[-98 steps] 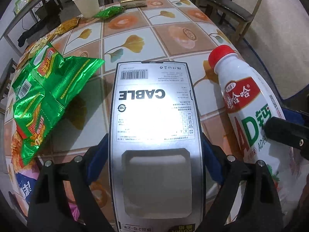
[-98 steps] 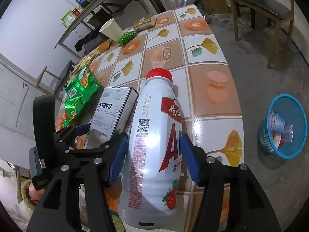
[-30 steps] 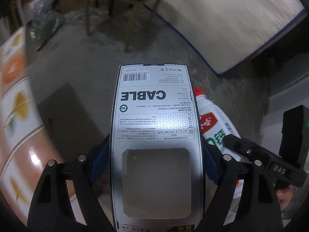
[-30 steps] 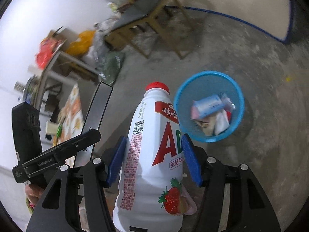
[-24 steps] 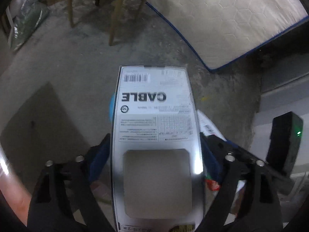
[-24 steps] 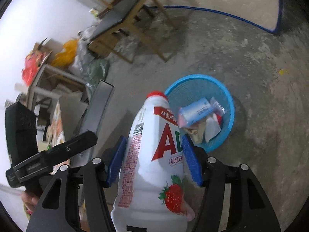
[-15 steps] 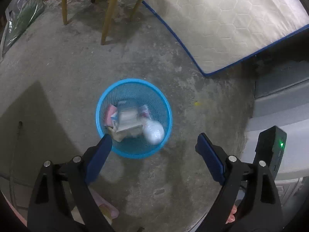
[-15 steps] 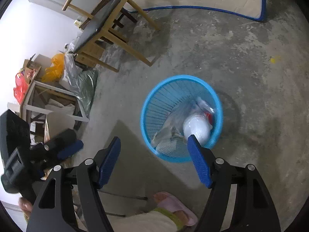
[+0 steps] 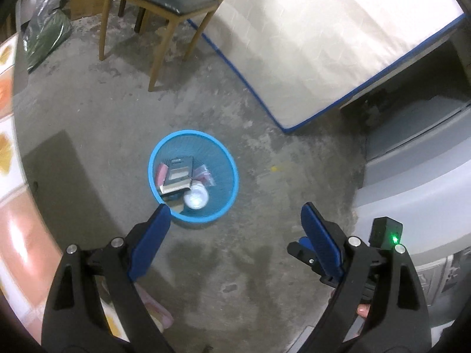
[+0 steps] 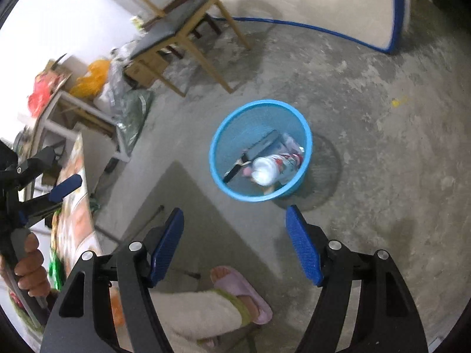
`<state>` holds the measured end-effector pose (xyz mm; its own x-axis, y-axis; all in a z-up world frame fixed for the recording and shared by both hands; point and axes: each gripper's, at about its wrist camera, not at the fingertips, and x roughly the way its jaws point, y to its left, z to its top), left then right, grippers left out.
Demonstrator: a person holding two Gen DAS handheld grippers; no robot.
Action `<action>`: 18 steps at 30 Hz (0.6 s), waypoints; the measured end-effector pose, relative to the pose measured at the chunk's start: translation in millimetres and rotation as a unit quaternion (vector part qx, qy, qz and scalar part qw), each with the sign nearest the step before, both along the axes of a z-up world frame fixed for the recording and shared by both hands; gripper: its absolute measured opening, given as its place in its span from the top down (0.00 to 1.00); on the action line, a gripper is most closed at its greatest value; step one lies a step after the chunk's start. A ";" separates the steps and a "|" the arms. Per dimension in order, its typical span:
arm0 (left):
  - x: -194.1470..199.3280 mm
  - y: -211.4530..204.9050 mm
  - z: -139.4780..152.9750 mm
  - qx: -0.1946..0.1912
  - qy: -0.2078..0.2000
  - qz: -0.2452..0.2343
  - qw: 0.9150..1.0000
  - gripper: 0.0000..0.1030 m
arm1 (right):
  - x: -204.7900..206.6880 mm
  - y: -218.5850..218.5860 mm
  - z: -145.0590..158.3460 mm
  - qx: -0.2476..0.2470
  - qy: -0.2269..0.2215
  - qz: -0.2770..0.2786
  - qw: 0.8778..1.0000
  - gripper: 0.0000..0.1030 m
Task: Collect trash
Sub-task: 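Move both tools back over the table toward the snack bags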
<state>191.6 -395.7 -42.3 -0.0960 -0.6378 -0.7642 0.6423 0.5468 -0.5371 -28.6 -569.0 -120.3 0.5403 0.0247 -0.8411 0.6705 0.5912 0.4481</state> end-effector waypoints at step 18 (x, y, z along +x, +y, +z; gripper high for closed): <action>-49.5 361.5 62.4 -0.028 -0.122 0.280 0.952 0.17 | 96.4 175.5 75.1 -0.009 -0.058 0.267 0.962 0.19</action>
